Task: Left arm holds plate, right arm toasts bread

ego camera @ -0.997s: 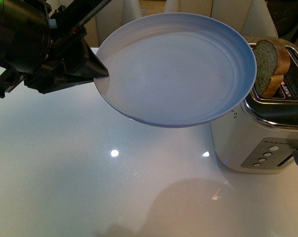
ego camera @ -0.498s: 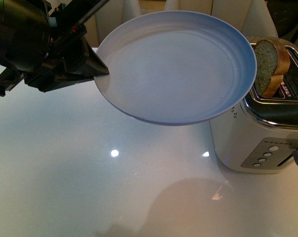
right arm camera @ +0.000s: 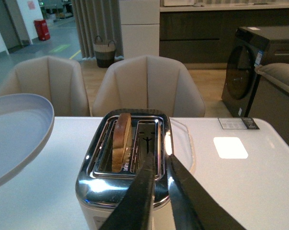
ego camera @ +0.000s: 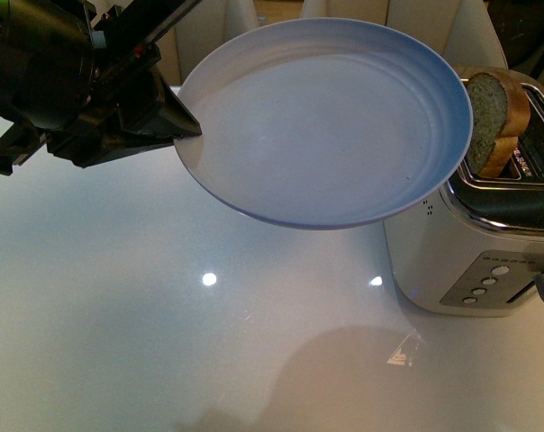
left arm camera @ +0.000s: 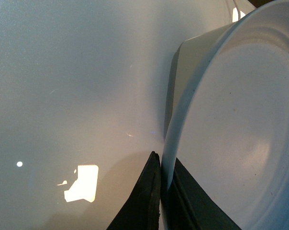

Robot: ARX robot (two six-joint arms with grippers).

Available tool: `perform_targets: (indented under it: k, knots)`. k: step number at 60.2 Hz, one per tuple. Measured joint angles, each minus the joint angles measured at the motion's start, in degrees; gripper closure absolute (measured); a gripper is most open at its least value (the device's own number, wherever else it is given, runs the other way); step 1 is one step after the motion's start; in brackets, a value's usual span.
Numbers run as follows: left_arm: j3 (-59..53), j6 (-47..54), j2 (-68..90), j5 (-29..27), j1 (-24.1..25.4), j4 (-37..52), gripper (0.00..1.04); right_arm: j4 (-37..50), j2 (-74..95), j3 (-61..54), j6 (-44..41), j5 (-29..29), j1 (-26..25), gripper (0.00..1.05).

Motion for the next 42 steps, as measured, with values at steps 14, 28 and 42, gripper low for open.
perform_targets:
  k: [14,28,42]
  knots:
    - [0.00,0.00,0.00,0.00,-0.13,0.00,1.02,0.00,-0.02,0.00,-0.02,0.02,0.00,0.46]
    - [-0.02,0.24,0.00,-0.02,-0.09,0.00,1.02,-0.02,-0.02,0.00,0.00,0.00,0.00,0.08]
    - [-0.81,1.42,0.00,0.15,1.36,0.00,1.02,-0.02,-0.02,0.00,0.00,0.00,0.00,0.09]
